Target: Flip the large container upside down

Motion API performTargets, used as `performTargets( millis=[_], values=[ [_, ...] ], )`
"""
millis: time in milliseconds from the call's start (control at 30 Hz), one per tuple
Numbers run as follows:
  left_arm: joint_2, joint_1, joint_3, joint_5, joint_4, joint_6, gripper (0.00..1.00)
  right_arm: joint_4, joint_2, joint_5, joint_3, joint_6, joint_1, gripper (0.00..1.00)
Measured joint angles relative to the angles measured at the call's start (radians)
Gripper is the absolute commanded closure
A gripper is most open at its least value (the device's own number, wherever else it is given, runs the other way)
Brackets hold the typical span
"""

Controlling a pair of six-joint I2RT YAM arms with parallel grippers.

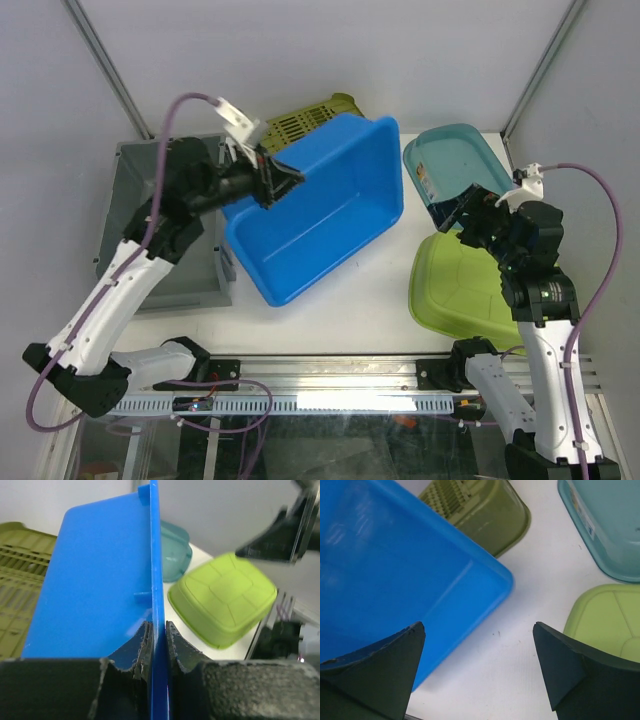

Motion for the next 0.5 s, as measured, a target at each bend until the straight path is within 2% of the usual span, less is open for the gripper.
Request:
performTargets(
  millis=[133, 300, 500],
  values=[
    [0.04, -0.19, -0.074, -0.098, 0.04, 0.117, 1.0, -0.008, 0.005, -0.046, 0.074, 0.027, 0.0, 0.07],
    [0.074, -0.333, -0.137, -0.212, 0.088, 0.227, 1.0, 0.001, 0.007, -0.135, 0.103, 0.122, -0.001, 0.07],
    [0.077, -0.455, -0.204, -0.37, 0.139, 0.32, 1.0, 0.093, -0.008, -0.257, 0.002, 0.438, -0.001, 0.09]
  ],
)
